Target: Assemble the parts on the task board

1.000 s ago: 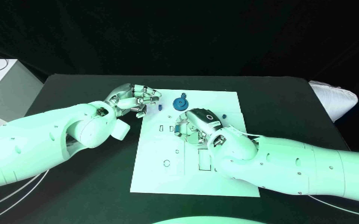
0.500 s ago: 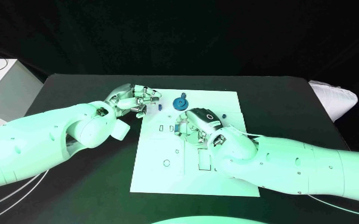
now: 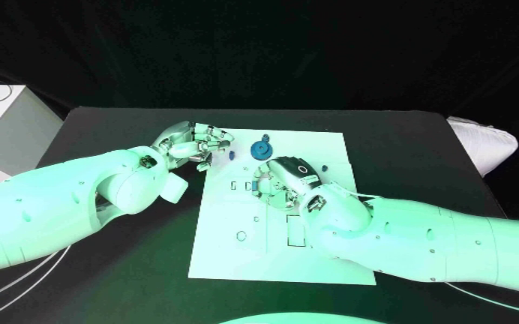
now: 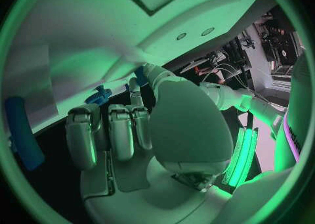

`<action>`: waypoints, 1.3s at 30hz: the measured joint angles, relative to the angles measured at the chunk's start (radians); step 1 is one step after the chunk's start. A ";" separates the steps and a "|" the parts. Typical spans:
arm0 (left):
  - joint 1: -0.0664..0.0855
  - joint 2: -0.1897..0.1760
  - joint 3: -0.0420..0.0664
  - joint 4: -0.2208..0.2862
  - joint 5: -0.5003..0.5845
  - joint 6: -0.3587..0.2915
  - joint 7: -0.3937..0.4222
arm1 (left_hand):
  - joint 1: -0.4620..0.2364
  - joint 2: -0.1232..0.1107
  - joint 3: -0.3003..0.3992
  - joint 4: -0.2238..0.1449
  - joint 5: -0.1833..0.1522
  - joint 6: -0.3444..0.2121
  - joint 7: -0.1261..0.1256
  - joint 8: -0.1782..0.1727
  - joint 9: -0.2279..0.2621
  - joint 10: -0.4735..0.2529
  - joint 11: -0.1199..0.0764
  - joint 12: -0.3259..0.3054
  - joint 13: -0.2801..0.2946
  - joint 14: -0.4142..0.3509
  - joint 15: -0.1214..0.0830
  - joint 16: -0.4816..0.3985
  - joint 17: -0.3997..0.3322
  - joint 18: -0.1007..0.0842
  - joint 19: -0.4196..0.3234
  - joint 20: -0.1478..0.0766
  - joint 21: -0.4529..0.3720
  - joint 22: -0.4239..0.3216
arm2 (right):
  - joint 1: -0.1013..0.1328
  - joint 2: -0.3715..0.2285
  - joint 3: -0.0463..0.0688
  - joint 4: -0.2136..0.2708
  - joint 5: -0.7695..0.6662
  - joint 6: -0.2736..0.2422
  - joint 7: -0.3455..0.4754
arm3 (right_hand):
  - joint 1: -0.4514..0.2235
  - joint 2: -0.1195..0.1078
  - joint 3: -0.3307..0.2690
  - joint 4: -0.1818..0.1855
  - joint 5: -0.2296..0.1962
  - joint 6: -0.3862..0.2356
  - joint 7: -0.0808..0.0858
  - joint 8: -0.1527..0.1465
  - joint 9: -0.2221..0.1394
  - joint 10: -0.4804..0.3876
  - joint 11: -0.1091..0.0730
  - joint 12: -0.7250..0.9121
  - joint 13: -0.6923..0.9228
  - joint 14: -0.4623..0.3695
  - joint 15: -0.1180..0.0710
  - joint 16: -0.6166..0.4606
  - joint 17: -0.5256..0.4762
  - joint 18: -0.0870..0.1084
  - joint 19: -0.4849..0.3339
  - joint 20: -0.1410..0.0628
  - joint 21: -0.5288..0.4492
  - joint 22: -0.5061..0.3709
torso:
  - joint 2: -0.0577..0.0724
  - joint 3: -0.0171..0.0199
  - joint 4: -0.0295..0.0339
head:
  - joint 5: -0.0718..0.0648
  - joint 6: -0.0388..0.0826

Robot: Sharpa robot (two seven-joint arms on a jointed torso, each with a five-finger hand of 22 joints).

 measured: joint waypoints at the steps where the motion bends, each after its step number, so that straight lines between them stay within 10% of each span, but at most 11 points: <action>1: 0.000 0.000 0.000 0.000 0.000 0.000 0.000 | 0.000 0.000 0.000 0.000 0.000 0.000 0.000 0.000 0.000 0.000 0.000 0.000 0.000 0.000 0.000 0.000 0.000 0.000 0.000 0.000 0.000 0.000 | 0.000 0.000 0.000 0.000 0.000 0.000 0.000 | 0.000 0.000 0.000 0.000 0.000 0.000 0.000 0.000 0.000 -0.001 -0.001 0.000 0.000 0.000 0.000 0.000 0.000 0.000 0.000 0.000 0.000 0.000 | 0.000 0.0000 0.0000 | 0.000 0.000; 39: -0.001 0.000 -0.001 -0.001 -0.002 0.011 -0.009 | 0.000 0.000 0.000 0.000 0.000 -0.007 0.000 0.005 0.001 -0.004 0.004 0.006 0.000 0.000 0.000 0.004 0.000 0.000 0.000 0.000 0.005 0.002 | 0.000 0.001 0.000 -0.007 -0.003 0.004 -0.009 | -0.044 -0.044 -0.040 0.028 -0.014 -0.054 0.025 0.001 -0.001 0.000 0.006 -0.055 0.001 0.000 0.000 0.000 0.000 0.000 0.000 -0.007 -0.005 0.000 | 0.000 0.0005 -0.0005 | 0.000 -0.001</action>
